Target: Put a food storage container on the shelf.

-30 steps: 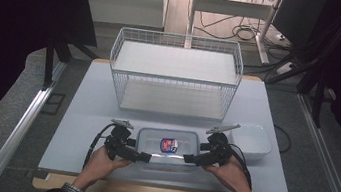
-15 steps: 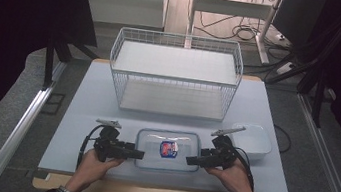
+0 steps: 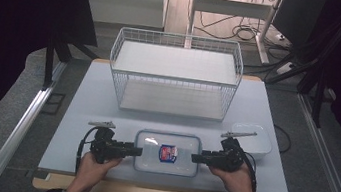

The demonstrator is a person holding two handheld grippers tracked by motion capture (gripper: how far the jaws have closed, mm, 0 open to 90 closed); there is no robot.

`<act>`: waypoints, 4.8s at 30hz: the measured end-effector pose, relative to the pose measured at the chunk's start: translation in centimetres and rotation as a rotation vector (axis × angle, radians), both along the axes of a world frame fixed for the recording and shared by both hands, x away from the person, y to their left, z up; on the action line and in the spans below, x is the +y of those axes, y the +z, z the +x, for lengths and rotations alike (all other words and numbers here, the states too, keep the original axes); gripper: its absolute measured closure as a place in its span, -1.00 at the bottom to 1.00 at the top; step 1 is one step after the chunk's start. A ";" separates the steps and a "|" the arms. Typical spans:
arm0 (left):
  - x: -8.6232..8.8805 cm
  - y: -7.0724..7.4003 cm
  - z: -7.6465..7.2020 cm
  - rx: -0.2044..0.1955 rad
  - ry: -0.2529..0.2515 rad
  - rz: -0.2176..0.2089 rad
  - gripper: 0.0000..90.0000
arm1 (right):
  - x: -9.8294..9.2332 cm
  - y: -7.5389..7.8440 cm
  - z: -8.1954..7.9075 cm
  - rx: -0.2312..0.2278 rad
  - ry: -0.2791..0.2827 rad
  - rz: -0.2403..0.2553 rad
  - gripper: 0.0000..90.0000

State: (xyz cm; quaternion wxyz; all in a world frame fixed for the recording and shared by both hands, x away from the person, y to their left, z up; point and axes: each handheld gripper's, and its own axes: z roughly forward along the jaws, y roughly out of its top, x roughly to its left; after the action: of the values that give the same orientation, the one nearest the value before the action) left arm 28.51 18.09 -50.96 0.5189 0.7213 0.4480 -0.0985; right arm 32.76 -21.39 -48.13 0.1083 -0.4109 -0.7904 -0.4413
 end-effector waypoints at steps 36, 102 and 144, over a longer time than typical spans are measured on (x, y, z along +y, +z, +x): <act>0.0 10.5 3.3 -0.263 0.055 0.090 0.17 | 0.6 8.2 2.6 -0.297 -0.024 0.070 0.12; 0.5 17.4 14.8 -0.351 0.228 0.126 0.06 | 3.4 17.2 15.1 -0.414 -0.135 0.060 -0.08; 0.1 18.6 16.2 -0.367 0.296 0.190 0.04 | 4.6 17.8 16.1 -0.454 -0.224 -0.046 0.29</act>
State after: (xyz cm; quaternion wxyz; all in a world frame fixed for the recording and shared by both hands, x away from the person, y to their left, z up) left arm 44.75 18.14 -32.39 0.5301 0.6993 0.4542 0.1538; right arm 48.86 -16.82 -30.31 -0.1308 -0.3886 -0.7538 -0.5135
